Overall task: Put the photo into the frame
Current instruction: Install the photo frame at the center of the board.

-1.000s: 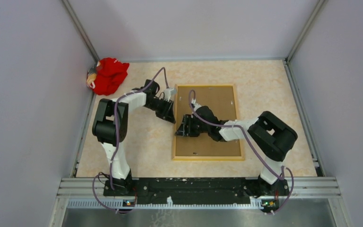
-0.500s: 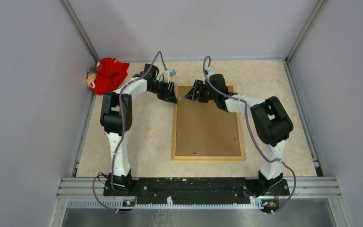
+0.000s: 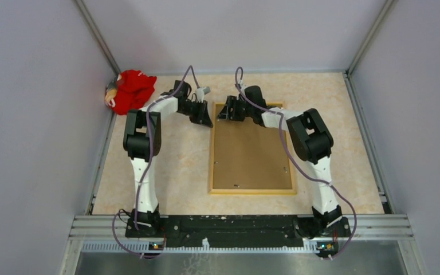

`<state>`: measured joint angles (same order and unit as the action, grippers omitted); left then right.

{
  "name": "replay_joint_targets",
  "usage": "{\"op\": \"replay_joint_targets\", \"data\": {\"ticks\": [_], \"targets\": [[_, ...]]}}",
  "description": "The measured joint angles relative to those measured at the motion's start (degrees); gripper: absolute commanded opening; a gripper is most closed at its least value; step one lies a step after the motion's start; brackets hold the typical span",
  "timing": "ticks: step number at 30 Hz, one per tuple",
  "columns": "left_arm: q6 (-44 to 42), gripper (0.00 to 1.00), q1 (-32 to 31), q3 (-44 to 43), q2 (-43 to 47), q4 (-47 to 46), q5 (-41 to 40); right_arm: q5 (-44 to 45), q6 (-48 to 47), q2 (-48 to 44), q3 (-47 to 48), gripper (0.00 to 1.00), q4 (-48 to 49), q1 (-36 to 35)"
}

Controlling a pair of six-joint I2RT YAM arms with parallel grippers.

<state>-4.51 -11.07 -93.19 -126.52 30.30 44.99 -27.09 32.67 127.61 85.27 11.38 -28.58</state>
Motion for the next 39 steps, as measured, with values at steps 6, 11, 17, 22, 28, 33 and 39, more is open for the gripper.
{"op": "replay_joint_targets", "data": {"ticks": [6, 11, 17, 22, 28, 33, 39], "targets": [[0.94, 0.14, 0.46, 1.11, 0.02, -1.81, 1.40, -2.14, 0.13, 2.93, 3.85, 0.57, -0.33, 0.00], [1.62, 0.12, 0.83, 2.25, 0.26, -3.50, 2.45, -4.13, 1.09, 3.98, 4.87, 0.56, -0.04, 0.00], [1.84, 0.10, 0.87, 2.56, 0.39, -3.89, 2.62, -5.97, 2.51, 4.70, 4.90, 0.56, 1.46, 0.00], [1.84, 0.09, 0.90, 2.58, 0.42, -3.96, 2.67, -7.08, 3.45, 5.29, 5.27, 0.55, 2.25, -0.04], [1.81, 0.08, 0.90, 3.32, 0.81, -4.74, 2.69, -8.00, 4.15, 6.10, 6.03, 0.54, 2.75, -0.07], [1.81, 0.07, 0.90, 3.39, 0.90, -4.81, 2.69, -8.13, 4.42, 6.19, 6.03, 0.52, 2.82, -0.07], [1.77, 0.06, 0.90, 3.74, 1.11, -5.16, 2.60, -9.01, 4.48, 6.43, 6.03, 0.51, 3.04, -0.13]]}}
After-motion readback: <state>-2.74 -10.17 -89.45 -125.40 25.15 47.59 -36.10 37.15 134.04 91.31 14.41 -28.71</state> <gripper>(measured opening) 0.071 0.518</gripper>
